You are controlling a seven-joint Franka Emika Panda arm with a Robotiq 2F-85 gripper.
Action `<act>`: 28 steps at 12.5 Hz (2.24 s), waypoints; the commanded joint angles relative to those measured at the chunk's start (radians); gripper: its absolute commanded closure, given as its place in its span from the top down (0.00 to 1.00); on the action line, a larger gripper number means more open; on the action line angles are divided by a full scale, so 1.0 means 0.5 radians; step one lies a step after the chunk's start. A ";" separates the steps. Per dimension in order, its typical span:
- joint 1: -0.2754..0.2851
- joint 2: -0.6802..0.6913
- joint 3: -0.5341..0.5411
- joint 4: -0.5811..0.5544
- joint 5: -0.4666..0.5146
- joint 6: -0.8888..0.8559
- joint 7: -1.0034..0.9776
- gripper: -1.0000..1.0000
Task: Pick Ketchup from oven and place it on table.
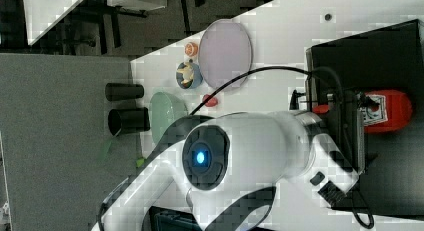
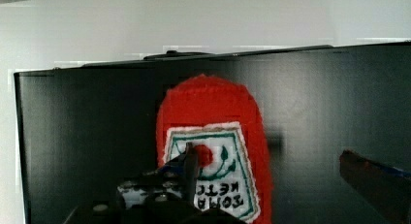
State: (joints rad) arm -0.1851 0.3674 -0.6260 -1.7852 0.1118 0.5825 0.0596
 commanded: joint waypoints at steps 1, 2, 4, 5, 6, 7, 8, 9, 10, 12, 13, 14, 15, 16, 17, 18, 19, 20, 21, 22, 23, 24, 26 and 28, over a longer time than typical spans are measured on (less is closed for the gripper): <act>-0.026 -0.007 0.088 -0.037 0.129 0.058 -0.075 1.00; -0.025 0.018 0.093 -0.037 0.170 0.127 -0.075 1.00; -0.033 0.041 0.086 -0.046 0.172 0.090 -0.076 0.80; -0.032 0.038 0.085 -0.046 0.172 0.091 -0.076 0.68; -0.033 0.034 0.083 -0.040 0.171 0.089 -0.076 0.63; -0.025 -0.008 0.084 0.002 0.171 0.069 -0.076 0.63; -0.004 -0.090 0.088 0.134 0.149 -0.125 -0.076 0.63; 0.017 -0.132 0.092 0.215 0.148 -0.276 -0.076 0.63; 0.066 -0.204 0.122 0.376 0.147 -0.486 -0.076 0.63; 0.154 -0.279 0.218 0.496 0.116 -0.602 -0.076 0.63; 0.197 -0.309 0.274 0.506 0.095 -0.623 -0.076 0.63; 0.238 -0.341 0.336 0.506 0.092 -0.652 -0.076 0.63; 0.274 -0.363 0.405 0.506 0.092 -0.690 -0.076 0.63; 0.311 -0.378 0.491 0.504 0.093 -0.734 -0.076 0.63; 0.338 -0.381 0.566 0.502 0.092 -0.769 -0.076 0.63; 0.361 -0.380 0.637 0.494 0.092 -0.789 -0.076 0.63; 0.392 -0.380 0.745 0.481 0.092 -0.790 -0.076 0.63; 0.418 -0.380 0.834 0.457 0.092 -0.788 -0.076 0.63; 0.448 -0.381 0.920 0.371 0.080 -0.786 -0.075 0.63; 0.463 -0.381 0.947 0.301 0.061 -0.774 -0.074 0.63; 0.480 -0.380 0.964 0.209 0.011 -0.745 -0.072 0.63; 0.497 -0.380 0.973 0.045 -0.067 -0.614 -0.072 0.63; 0.507 -0.380 0.975 -0.205 -0.127 -0.311 -0.072 0.63; 0.525 -0.371 0.979 -0.504 -0.129 0.020 -0.072 0.63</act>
State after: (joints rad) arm 0.1196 0.1980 -0.1009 -2.0137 0.0225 0.5405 0.0576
